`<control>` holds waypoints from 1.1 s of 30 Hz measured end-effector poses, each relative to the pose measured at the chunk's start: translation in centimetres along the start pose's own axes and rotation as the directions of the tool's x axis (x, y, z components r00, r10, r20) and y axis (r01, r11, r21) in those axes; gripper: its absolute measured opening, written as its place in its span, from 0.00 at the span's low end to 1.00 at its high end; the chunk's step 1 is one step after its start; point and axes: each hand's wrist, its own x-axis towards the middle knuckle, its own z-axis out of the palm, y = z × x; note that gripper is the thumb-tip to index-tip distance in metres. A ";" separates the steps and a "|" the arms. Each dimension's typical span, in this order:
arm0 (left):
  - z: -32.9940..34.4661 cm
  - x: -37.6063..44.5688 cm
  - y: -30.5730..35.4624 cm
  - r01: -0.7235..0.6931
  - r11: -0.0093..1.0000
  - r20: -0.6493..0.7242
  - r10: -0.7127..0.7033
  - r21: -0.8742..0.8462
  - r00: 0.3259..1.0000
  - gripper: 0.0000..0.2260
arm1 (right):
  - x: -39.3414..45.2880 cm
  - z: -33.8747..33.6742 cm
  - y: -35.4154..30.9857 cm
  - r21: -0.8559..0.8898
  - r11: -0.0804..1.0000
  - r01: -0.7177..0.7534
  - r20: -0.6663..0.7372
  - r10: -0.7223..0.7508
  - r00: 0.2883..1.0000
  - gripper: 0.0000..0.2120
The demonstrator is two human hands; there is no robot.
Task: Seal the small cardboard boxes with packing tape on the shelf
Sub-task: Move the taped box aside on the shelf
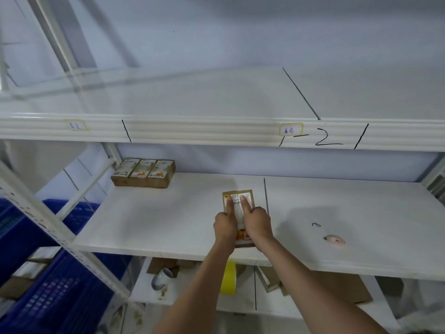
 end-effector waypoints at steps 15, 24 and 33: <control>-5.9 2.7 0.4 -0.006 0.997 0.271 0.028 -0.080 0.962 0.22 | 2.6 -4.5 -0.8 -0.593 0.772 0.230 -0.026 -0.304 0.952 0.26; -5.3 0.2 -0.9 0.135 0.990 0.396 -0.108 -0.041 0.912 0.21 | -0.4 0.6 0.0 0.453 0.848 -0.275 0.178 0.216 0.960 0.19; -5.9 1.3 0.2 -0.037 0.990 -0.068 0.047 0.136 0.997 0.26 | -1.7 4.5 -2.2 0.227 0.960 -0.164 0.225 0.112 0.968 0.33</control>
